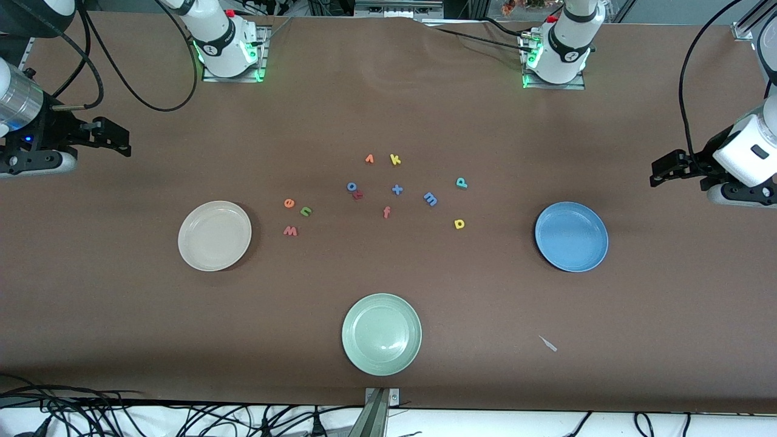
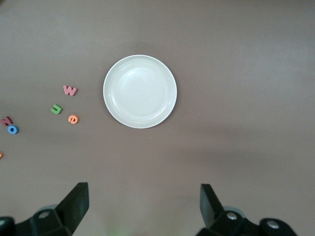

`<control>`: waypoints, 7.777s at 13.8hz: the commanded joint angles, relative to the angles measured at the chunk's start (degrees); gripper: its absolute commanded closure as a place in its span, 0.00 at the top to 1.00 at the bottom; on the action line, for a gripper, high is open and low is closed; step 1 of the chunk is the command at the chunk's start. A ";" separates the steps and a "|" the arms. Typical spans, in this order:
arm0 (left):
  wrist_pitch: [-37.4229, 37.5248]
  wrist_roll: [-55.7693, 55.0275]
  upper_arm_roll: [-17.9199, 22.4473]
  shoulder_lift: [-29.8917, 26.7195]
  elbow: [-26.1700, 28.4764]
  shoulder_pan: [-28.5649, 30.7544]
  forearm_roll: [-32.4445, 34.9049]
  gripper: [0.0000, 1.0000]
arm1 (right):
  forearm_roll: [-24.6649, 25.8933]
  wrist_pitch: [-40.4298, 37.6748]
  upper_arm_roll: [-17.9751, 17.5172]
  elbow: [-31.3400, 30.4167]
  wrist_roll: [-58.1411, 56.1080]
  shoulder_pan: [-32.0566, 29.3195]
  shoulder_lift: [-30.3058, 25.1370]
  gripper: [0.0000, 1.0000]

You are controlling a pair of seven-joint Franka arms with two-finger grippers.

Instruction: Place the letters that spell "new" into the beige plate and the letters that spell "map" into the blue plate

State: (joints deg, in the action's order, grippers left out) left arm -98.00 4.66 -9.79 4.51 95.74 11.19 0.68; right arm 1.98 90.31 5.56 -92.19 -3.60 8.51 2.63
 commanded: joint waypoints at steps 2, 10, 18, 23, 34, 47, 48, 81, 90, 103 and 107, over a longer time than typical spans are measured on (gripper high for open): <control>-0.52 0.35 0.21 0.06 -0.12 -0.02 -1.83 1.00 | -0.04 0.13 -0.03 -0.71 0.17 0.10 -0.79 1.00; -0.52 0.35 0.21 0.06 -0.12 -0.02 -1.74 1.00 | -0.04 0.13 -0.03 -0.80 0.17 0.10 -0.79 1.00; -0.52 0.35 0.21 0.06 -0.12 -0.02 -1.74 1.00 | -0.13 0.39 -0.03 -1.33 0.17 0.10 -0.96 1.00; -0.44 0.35 0.21 0.06 -0.11 -0.02 -1.74 1.00 | -0.13 0.75 -0.11 -1.85 0.17 0.10 -1.40 1.00; -0.44 0.35 0.21 0.06 -0.03 -0.02 -1.74 1.00 | -0.57 0.92 -0.03 -2.21 0.17 0.10 -1.84 1.00; -0.70 -0.36 -0.05 8.75 -5.38 -0.98 -2.44 1.00 | -4.70 2.50 -1.69 -2.73 0.26 0.19 -0.26 1.00; -0.70 -0.44 -0.06 9.02 -5.82 -2.21 -2.27 1.00 | -4.70 3.03 -2.39 -2.73 0.95 0.19 0.35 1.00; -40.43 -42.19 -0.85 31.52 8.94 -31.31 2.30 1.00 | -3.03 62.27 -16.46 -37.01 42.89 5.81 17.84 1.00; -36.21 -42.54 -0.76 33.10 8.41 -32.90 5.72 0.73 | 1.01 67.10 -14.97 -37.01 42.80 5.82 22.24 0.92; -35.60 -42.28 -0.49 33.37 8.41 -32.63 5.91 0.28 | 1.10 67.45 -14.97 -37.01 42.97 5.82 23.38 0.36; -34.80 -42.28 -0.58 33.37 8.32 -32.46 7.31 0.29 | 1.10 67.45 -14.97 -37.01 43.06 5.90 23.39 0.31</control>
State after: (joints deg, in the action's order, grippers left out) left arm -134.40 -36.95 -10.85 37.29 104.50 -21.40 5.55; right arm 2.06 156.31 -9.14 -128.67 38.22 14.33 25.22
